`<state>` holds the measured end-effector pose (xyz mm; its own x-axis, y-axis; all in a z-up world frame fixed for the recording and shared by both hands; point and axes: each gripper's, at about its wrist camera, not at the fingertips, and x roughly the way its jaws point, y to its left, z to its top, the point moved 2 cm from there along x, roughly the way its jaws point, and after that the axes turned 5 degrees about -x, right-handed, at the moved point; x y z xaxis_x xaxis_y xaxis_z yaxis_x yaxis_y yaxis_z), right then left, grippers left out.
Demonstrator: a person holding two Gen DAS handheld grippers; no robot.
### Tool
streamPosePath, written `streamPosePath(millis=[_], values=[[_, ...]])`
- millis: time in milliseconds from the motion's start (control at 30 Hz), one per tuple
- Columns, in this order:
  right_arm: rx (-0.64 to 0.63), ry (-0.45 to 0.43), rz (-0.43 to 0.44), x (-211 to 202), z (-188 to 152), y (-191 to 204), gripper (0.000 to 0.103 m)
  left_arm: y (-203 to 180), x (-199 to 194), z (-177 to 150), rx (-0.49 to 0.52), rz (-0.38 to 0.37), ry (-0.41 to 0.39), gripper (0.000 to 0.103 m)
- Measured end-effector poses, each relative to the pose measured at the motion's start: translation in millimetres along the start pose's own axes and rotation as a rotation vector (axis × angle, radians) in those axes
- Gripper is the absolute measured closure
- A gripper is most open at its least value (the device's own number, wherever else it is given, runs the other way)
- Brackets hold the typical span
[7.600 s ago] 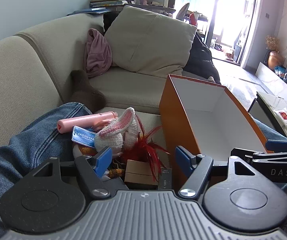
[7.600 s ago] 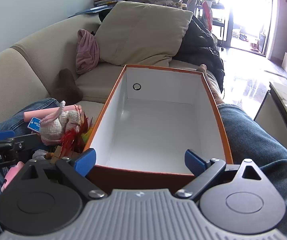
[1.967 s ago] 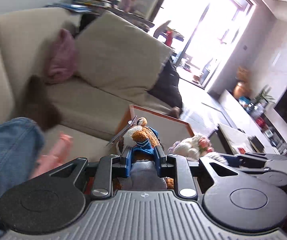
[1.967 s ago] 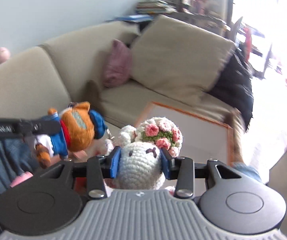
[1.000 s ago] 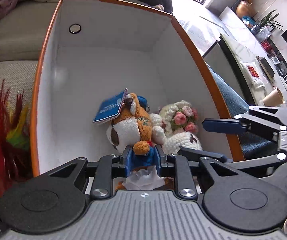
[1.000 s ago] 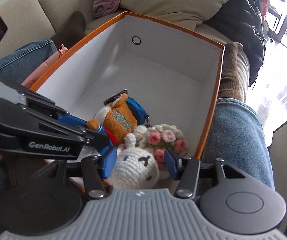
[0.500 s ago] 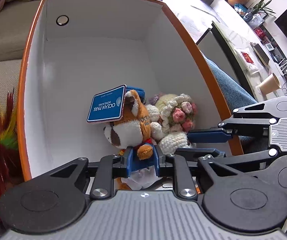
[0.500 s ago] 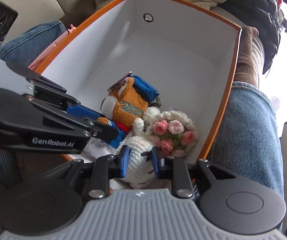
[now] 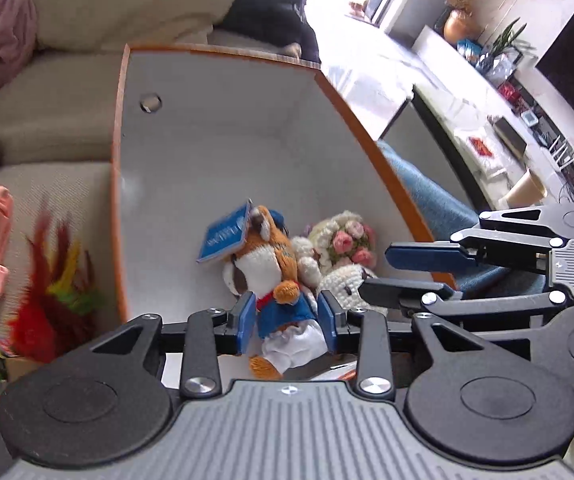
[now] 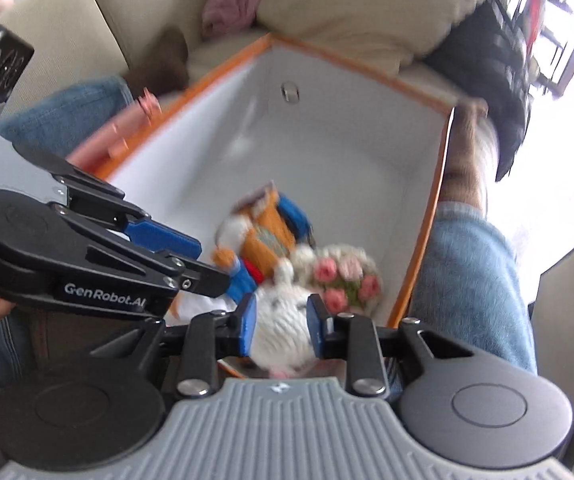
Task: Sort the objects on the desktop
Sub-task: 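Grasp the pink card holder with the left gripper while the right grasps the pink pompom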
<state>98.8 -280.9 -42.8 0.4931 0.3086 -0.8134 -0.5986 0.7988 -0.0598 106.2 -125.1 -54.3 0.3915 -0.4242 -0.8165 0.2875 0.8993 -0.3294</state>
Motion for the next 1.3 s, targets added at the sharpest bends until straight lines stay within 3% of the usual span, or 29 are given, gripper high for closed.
streamPosePath(millis=[67, 167, 300, 467, 633, 900, 1000, 1167, 1300], values=[[-0.01, -0.072, -0.022, -11.5, 2.1, 8.8, 0.073, 5.3, -22.8, -2.8, 0.002, -0.017, -0.046, 0.054], [-0.009, -0.128, -0.023, -21.4, 8.9, 26.7, 0.073, 19.8, -57.7, -8.0, 0.002, -0.011, -0.107, 0.054], [-0.006, -0.194, 0.046, -28.3, 18.2, 54.4, 0.073, 47.4, -94.0, -16.2, -0.054, 0.065, -0.176, 0.054], [-0.018, -0.216, 0.154, -27.6, 26.3, 98.9, 0.073, 89.5, -125.7, -32.1, -0.112, 0.209, -0.197, 0.054], [-0.04, -0.187, 0.24, -15.2, 27.5, 142.2, 0.072, 121.8, -140.0, -54.3, -0.139, 0.318, -0.146, 0.054], [-0.107, -0.042, 0.333, 32.0, 16.6, 200.5, 0.066, 152.4, -136.8, -91.7, -0.181, 0.499, -0.012, 0.053], [-0.106, 0.013, 0.355, 48.7, 12.9, 212.3, 0.064, 159.0, -135.9, -98.1, -0.204, 0.479, 0.024, 0.048], [-0.087, 0.064, 0.386, 68.9, 9.8, 221.5, 0.064, 167.3, -121.1, -104.0, -0.238, 0.426, 0.084, 0.048], [-0.068, 0.083, 0.402, 81.1, 10.3, 222.4, 0.057, 174.1, -106.6, -106.9, -0.262, 0.399, 0.129, 0.048]])
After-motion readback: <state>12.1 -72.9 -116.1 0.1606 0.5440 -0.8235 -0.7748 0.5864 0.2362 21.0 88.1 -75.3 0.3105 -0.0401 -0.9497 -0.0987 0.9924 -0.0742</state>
